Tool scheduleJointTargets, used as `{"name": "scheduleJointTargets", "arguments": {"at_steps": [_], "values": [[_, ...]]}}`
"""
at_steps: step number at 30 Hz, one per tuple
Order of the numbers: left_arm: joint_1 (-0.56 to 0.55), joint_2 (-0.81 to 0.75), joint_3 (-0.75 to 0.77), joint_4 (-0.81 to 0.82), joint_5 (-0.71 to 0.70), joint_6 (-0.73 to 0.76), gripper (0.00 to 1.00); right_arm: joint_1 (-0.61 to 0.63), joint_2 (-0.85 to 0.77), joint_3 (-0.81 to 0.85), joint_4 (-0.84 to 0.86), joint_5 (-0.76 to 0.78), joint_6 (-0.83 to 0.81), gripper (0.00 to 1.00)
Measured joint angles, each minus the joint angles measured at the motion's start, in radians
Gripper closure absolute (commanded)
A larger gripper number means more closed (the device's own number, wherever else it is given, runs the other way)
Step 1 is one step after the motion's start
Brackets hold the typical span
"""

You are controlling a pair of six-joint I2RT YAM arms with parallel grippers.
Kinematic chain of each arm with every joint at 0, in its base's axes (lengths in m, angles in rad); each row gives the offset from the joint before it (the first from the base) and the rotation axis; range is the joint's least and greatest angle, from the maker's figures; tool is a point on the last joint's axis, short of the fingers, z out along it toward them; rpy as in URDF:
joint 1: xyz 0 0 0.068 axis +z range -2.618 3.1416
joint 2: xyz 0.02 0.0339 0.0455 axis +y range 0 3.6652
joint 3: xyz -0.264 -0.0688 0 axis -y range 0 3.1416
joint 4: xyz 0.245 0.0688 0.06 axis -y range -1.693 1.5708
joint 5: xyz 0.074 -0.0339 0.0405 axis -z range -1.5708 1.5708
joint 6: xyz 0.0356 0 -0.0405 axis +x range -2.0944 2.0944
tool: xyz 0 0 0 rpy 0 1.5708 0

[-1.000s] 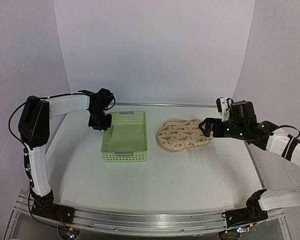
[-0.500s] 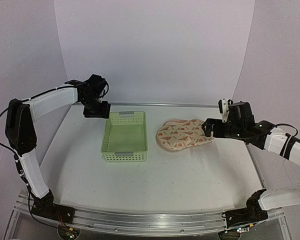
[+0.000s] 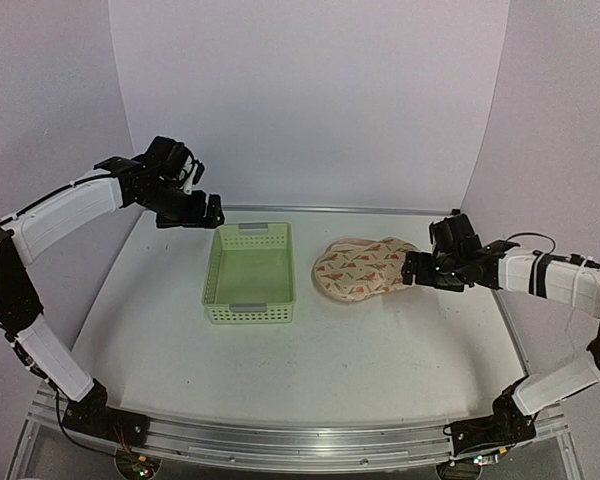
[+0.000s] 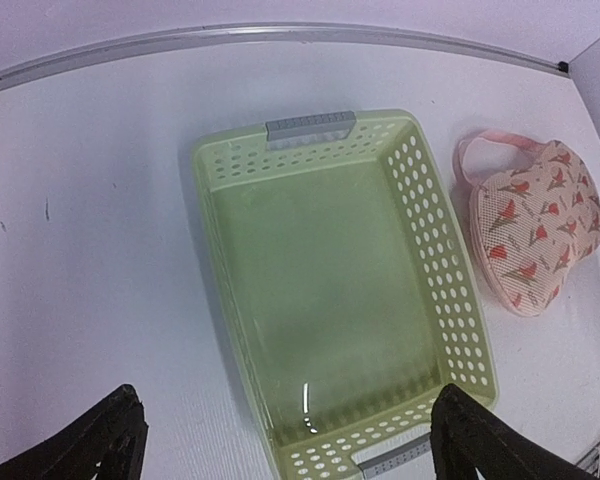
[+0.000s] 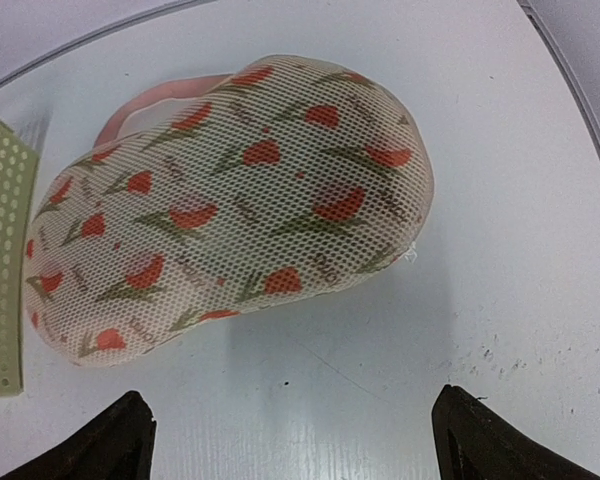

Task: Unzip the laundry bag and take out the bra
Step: Set the laundry bag at the center of the board.

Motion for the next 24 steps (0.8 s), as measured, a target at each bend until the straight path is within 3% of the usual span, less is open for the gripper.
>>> {"name": "scheduleJointTargets", "arguments": {"at_steps": [7,24], "values": [[0.001,-0.084,-0.129,0.056,0.071,0.001,0.01,-0.14,0.127,0.069,0.011,-0.07,-0.007,0.02],[0.001,-0.258,-0.314,0.166,0.09,-0.002,0.01,-0.351,0.396,0.27,0.074,-0.344,-0.047,0.08]]}}
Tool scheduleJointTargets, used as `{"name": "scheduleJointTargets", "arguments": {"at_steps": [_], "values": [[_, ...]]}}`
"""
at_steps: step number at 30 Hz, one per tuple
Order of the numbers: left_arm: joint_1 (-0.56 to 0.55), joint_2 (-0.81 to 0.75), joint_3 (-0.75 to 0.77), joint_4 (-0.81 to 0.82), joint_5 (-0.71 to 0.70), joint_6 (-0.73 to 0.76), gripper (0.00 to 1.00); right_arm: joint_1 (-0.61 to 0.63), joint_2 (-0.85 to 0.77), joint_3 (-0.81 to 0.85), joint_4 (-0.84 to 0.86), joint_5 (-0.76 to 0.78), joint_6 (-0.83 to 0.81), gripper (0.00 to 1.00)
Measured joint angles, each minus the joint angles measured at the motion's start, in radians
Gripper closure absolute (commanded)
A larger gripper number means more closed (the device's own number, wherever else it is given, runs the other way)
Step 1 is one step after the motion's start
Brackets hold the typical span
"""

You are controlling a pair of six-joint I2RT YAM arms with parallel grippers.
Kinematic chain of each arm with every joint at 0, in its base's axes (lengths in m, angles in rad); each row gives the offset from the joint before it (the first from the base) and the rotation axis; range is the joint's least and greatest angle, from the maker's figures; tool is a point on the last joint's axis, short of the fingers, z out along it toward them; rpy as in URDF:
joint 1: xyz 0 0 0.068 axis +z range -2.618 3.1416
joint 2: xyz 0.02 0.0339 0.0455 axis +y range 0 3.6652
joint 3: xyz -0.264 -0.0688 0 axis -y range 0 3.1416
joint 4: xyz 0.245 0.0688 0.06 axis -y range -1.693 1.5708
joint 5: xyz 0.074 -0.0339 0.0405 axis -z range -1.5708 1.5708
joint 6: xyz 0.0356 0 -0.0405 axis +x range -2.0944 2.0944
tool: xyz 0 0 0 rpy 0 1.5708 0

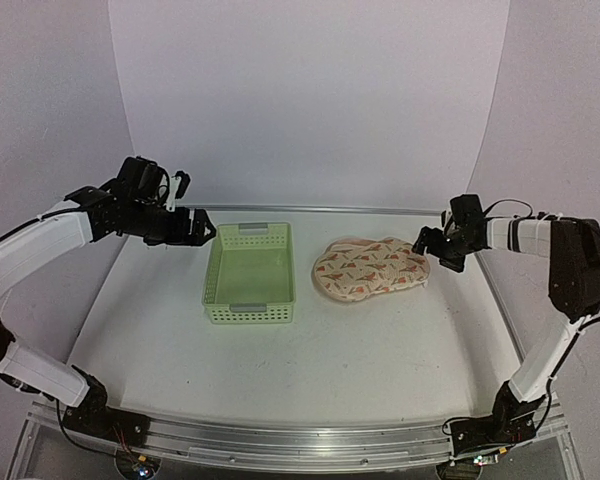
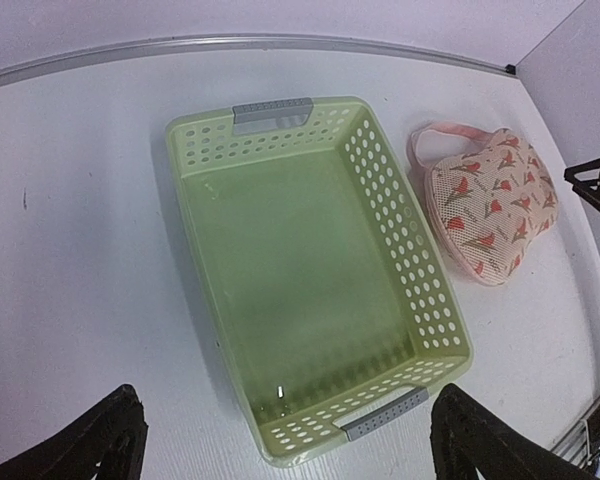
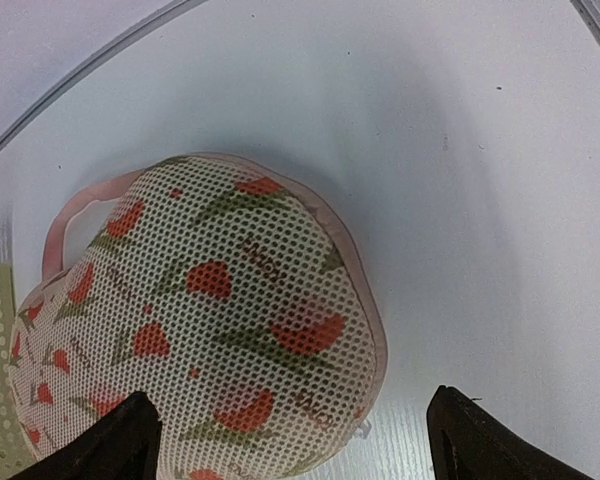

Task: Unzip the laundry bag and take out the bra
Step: Set the laundry bag at the center of the board.

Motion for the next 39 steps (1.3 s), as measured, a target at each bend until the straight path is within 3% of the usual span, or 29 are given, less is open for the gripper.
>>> {"name": "scheduleJointTargets", "arguments": {"at_steps": [8,14,26,39], "values": [[0.0,-0.061,-0.04,0.029,-0.003,0.0,0.0,-0.051,0.107,0.026,0.036,-0.086,0.016,0.16],[0.0,-0.069,-0.042,0.032,-0.003,-0.007,0.01,-0.076,0.179,0.038,0.072,-0.156,0.031,0.29],[0.0,-0.069,-0.042,0.035,0.007,-0.027,0.01,-0.088,0.196,0.001,0.172,-0.244,0.075,0.98],[0.0,-0.069,-0.059,0.063,0.104,-0.046,0.0,-0.084,-0.078,-0.374,0.338,-0.228,0.272,1.0]]}}
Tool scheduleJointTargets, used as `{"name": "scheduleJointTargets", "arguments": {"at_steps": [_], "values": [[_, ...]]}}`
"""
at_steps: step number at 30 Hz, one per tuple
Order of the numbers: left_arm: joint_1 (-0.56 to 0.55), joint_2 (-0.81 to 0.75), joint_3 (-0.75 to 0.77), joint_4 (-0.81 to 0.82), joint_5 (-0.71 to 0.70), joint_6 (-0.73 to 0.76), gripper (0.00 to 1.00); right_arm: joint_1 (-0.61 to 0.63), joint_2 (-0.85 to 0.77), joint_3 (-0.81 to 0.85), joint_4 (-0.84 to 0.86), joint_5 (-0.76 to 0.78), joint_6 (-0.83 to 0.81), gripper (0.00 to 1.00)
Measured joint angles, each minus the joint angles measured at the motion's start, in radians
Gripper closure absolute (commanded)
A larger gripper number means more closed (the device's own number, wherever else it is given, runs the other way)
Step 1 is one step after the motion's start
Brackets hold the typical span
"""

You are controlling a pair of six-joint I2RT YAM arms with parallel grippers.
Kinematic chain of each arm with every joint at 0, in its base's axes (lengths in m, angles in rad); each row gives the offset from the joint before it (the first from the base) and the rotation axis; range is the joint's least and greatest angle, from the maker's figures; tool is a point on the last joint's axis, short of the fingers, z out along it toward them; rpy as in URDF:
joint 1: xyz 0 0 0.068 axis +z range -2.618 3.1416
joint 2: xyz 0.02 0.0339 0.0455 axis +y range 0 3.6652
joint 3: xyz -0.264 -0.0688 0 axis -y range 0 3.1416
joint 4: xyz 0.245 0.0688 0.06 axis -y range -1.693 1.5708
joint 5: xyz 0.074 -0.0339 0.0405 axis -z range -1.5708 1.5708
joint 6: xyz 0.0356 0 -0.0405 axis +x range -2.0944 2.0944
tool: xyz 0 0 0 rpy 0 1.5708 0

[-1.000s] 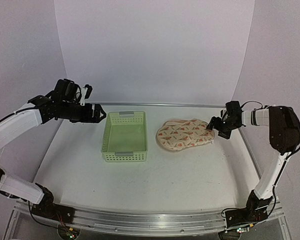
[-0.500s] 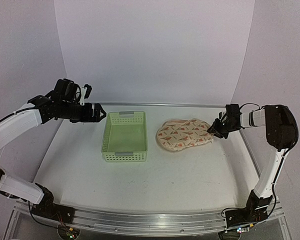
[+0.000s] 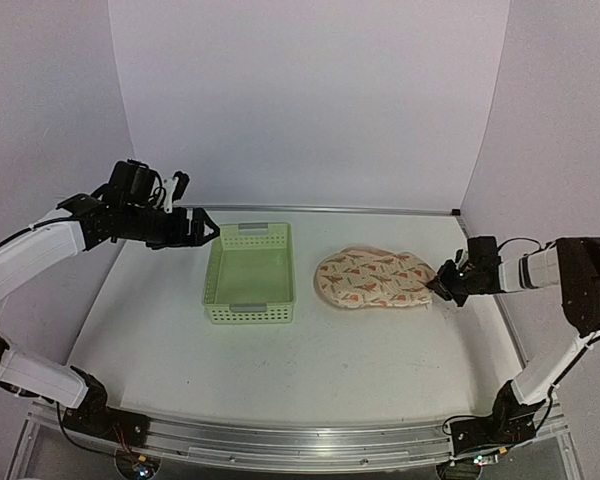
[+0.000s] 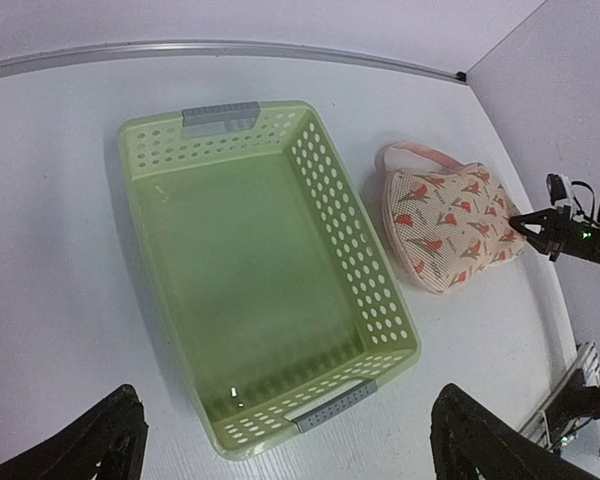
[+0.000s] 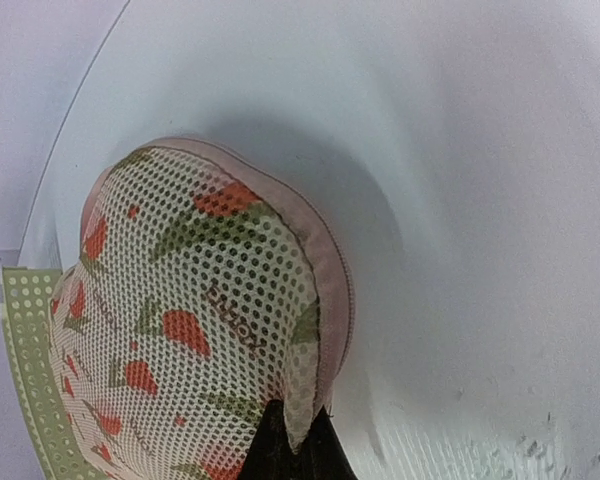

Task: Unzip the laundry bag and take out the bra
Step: Set the laundry bag at the center of the board.

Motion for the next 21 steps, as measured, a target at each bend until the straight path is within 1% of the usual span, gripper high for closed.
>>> {"name": "scheduleJointTargets", "arguments": {"at_steps": [4,9,13,16,19,21], "values": [[-0.001,0.0,-0.024,0.03,0.06,-0.018,0.01,0.023,-0.092,-0.131,0.074,0.044,0.126,1.0],[-0.013,0.0,-0.045,0.058,0.119,-0.054,0.01,0.092,-0.213,-0.257,0.147,0.127,0.311,1.0],[-0.029,-0.001,-0.058,0.09,0.161,-0.088,0.01,0.187,-0.319,-0.311,0.163,0.231,0.474,1.0],[-0.04,-0.004,-0.074,0.124,0.188,-0.117,0.01,0.284,-0.367,-0.317,0.153,0.311,0.573,1.0],[-0.048,-0.006,-0.09,0.155,0.209,-0.144,0.01,0.37,-0.376,-0.317,0.152,0.385,0.672,1.0],[-0.051,-0.006,-0.099,0.169,0.219,-0.158,0.01,0.423,-0.352,-0.314,0.15,0.415,0.733,1.0]]}}
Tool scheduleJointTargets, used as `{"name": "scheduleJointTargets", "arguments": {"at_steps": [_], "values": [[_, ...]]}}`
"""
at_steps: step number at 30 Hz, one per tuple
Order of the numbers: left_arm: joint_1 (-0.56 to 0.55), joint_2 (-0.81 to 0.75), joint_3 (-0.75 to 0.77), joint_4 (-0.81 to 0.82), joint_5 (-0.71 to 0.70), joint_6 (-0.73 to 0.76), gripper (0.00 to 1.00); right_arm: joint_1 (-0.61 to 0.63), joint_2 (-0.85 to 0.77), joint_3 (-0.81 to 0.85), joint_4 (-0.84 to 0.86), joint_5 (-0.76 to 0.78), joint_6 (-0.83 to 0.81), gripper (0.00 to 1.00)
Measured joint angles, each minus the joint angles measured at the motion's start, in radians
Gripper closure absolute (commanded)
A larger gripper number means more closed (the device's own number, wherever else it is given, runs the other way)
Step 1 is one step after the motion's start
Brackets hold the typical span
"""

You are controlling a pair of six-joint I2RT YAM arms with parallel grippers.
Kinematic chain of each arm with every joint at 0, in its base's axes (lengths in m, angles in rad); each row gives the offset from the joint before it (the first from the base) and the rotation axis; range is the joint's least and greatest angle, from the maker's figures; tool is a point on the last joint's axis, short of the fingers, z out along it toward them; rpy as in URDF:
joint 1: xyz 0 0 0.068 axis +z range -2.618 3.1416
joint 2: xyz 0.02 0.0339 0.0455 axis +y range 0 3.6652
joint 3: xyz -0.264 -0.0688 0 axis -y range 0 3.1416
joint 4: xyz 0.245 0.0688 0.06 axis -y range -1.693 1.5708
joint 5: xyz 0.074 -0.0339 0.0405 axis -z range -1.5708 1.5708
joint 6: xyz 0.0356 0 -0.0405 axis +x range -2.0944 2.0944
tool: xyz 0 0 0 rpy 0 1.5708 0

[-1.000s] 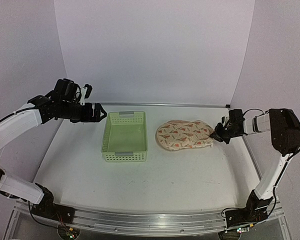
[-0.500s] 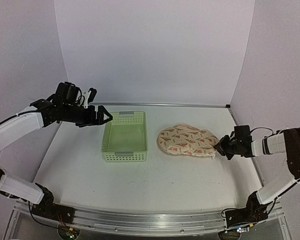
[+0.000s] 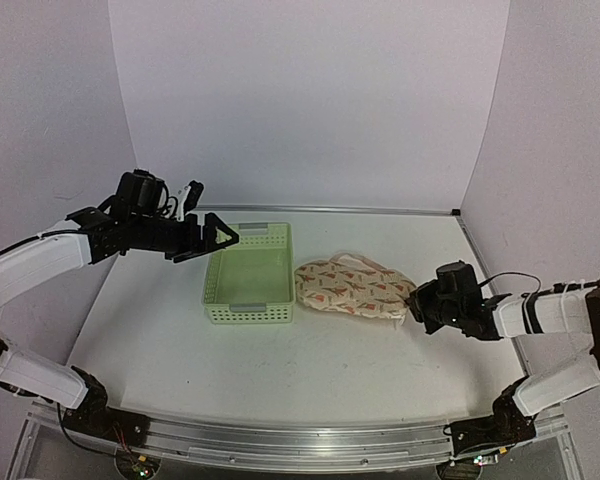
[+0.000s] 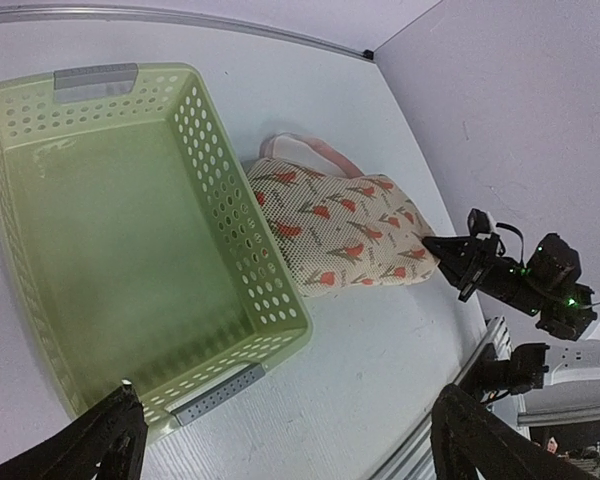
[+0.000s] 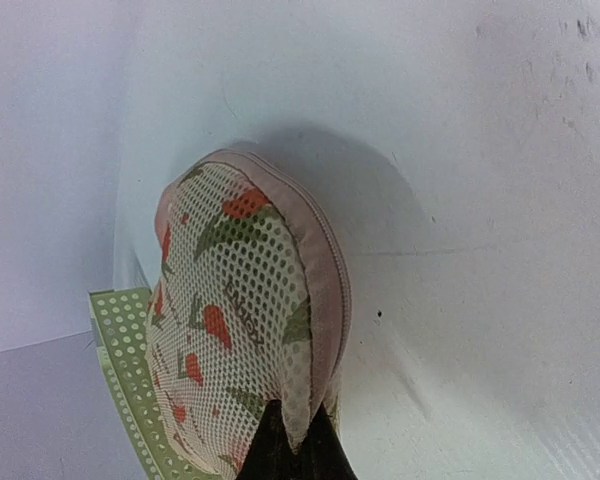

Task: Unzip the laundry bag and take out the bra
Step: Set the laundry bag at the center of the board, then adjust the laundry bag at the center of the board.

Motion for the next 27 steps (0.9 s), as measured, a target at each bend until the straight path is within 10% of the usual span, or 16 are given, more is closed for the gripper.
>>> {"name": "scheduleJointTargets", "arguments": {"at_steps": [4,9,15,27], "values": [[0.0,-0.001,-0.003,0.016,0.006,-0.014,0.01,0.079,0.068,0.011,-0.014,0.039,0.089,0.97],[0.0,-0.011,-0.006,0.027,0.008,-0.016,0.01,0.136,0.088,0.026,-0.044,0.084,0.128,0.49],[0.0,-0.014,-0.014,0.033,0.008,-0.016,0.0,0.169,0.046,0.053,-0.106,0.117,0.069,0.24],[0.0,-0.015,-0.014,0.033,0.008,-0.001,0.01,0.167,-0.091,0.148,-0.278,0.209,-0.414,0.18]]}}
